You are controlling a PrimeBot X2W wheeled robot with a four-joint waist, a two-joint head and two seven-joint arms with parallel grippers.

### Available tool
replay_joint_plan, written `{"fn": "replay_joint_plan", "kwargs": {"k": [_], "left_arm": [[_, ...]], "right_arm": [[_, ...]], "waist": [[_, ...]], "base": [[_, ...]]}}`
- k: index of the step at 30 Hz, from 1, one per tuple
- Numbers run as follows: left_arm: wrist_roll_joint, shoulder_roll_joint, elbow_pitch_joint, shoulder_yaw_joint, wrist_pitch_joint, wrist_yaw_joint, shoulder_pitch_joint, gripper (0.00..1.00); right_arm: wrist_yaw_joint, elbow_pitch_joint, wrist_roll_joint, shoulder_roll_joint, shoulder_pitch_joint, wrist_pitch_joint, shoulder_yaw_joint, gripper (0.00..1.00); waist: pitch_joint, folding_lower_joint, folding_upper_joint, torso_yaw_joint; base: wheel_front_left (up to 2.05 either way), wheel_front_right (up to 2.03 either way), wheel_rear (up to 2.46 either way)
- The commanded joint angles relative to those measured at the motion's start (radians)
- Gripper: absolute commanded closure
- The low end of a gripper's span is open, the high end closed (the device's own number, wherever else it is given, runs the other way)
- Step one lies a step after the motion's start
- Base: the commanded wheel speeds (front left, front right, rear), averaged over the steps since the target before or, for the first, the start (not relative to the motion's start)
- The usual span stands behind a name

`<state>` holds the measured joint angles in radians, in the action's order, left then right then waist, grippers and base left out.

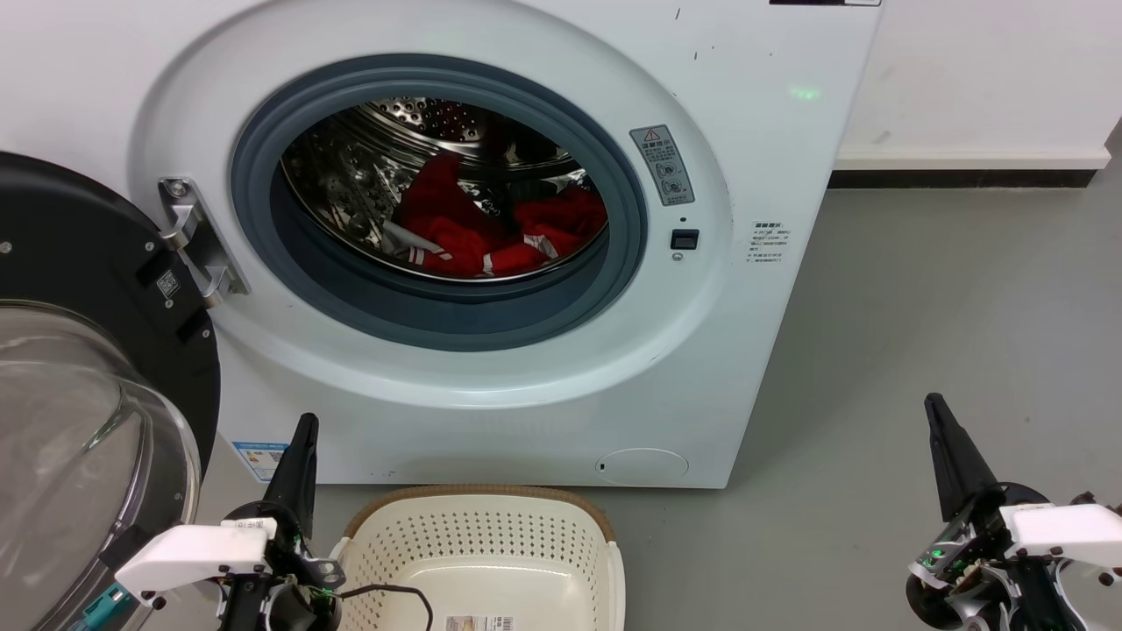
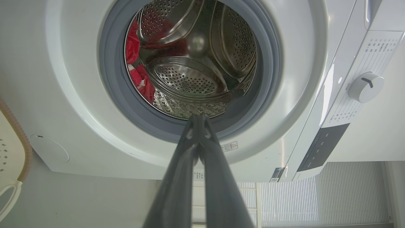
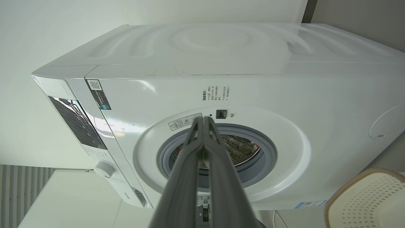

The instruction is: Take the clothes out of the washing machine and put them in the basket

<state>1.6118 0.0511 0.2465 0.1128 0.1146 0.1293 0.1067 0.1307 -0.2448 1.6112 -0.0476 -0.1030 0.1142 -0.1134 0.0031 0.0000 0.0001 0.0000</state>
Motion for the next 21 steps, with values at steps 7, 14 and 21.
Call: {"fn": "replay_joint_plan", "kwargs": {"k": [7,14,21], "left_arm": [[0.002,-0.002,-0.001,0.003,0.002,0.004,0.006,1.0],[-0.004,-0.003,0.029,-0.007,-0.01,0.0,-0.033,0.0],[-0.028,-0.003,0.004,-0.015,-0.046,0.0,-0.045,0.0]], "right_arm": [[0.0,-0.001,0.004,-0.005,-0.012,0.002,0.0,1.0],[0.0,-0.028,-0.002,0.004,0.03,-0.009,0.006,0.0],[0.0,-0.011,-0.016,0.004,0.04,-0.045,0.02,0.0]], "waist": [[0.0,0.0,-0.0001,0.0],[0.001,0.0,-0.0001,0.0],[0.001,0.0,-0.0001,0.0]], "base": [[0.0,0.0,0.0],[0.0,0.0,0.0],[0.0,0.0,0.0]]}}
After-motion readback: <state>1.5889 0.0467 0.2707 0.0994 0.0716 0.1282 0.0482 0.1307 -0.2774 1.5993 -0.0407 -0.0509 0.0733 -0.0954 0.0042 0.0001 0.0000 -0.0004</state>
